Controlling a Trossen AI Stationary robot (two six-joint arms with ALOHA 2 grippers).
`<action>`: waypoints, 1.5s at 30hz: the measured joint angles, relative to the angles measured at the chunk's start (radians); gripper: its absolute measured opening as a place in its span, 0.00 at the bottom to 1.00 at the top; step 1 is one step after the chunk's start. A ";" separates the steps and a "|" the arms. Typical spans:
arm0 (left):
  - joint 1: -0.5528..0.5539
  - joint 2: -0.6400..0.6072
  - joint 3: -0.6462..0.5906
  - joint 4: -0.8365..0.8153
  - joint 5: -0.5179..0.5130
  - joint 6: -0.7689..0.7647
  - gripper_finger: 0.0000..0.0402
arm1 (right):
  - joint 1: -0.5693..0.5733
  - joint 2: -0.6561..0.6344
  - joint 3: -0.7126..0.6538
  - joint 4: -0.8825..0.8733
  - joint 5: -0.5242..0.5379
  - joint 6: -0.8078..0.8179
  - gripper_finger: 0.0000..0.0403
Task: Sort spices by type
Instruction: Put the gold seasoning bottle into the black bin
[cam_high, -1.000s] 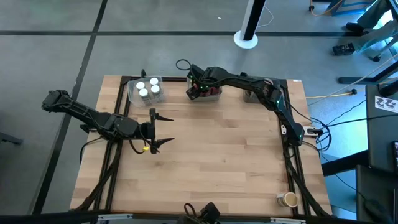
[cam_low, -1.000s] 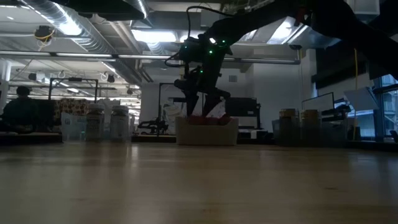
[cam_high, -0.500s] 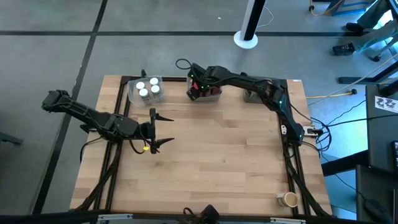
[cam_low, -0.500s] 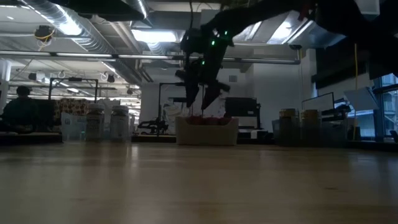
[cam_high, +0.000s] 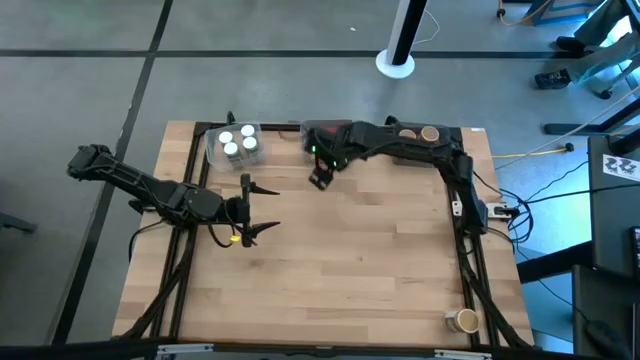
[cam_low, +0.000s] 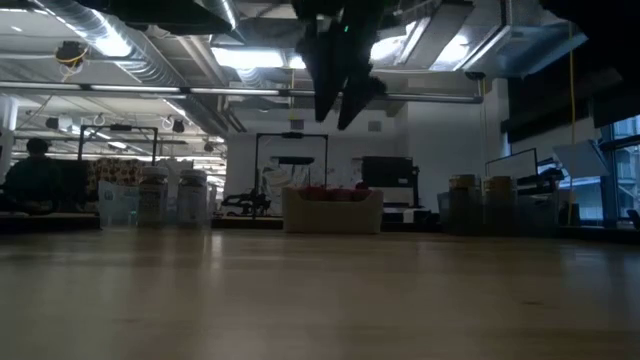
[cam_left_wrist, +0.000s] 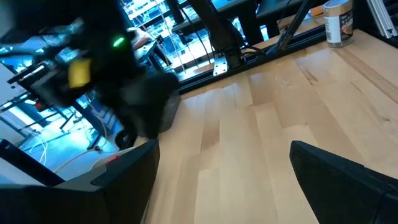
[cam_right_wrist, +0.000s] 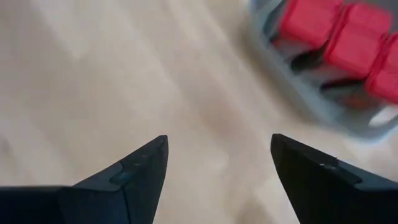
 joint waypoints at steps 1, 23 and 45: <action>0.000 0.000 0.000 0.000 0.000 -0.001 0.86 | 0.024 -0.005 0.000 -0.022 0.007 0.007 0.71; 0.000 0.000 0.000 -0.005 0.000 -0.011 0.86 | 0.537 -0.014 0.000 -0.356 0.050 0.397 0.71; 0.000 0.000 0.000 -0.008 0.000 -0.027 0.86 | 0.863 -0.013 0.000 -0.357 -0.047 0.866 0.71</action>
